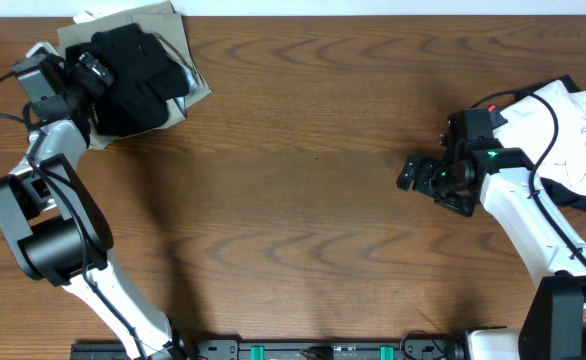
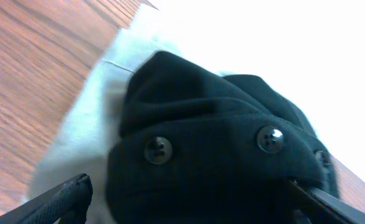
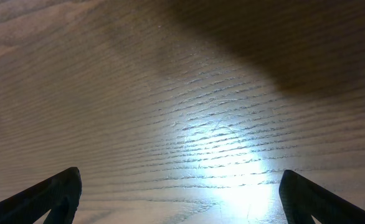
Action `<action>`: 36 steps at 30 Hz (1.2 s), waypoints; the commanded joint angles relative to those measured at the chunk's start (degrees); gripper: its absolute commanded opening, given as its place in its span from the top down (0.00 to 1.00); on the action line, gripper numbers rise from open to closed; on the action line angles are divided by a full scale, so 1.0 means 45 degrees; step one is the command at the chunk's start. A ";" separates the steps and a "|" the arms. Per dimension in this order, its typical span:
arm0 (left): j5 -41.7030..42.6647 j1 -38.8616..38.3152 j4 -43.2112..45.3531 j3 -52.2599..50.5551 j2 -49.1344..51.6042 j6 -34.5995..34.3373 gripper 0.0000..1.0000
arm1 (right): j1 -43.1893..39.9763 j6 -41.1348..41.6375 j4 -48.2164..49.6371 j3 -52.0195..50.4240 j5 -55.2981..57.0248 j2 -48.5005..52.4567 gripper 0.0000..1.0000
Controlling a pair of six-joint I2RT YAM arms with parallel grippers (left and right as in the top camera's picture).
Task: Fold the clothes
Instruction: 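Lower the shirt onto the trousers and adjust it with the left gripper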
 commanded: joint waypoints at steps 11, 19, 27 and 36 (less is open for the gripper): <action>0.2113 -0.0117 0.0427 0.0379 0.0151 -0.2778 0.14 | -0.0112 -0.0097 -0.0019 0.0233 0.0083 -0.0185 0.01; 0.1792 -0.0117 0.2050 0.0379 0.0656 -0.1972 0.14 | -0.0112 -0.0097 -0.0019 0.0233 0.0083 -0.0185 0.01; 0.0753 -0.0102 0.5338 0.0379 0.1127 -0.0748 0.17 | -0.0112 -0.0097 -0.0019 0.0233 0.0083 -0.0185 0.01; -0.0539 0.0083 0.5838 0.0457 0.1117 -0.0724 0.12 | -0.0112 -0.0097 -0.0019 0.0233 0.0083 -0.0185 0.01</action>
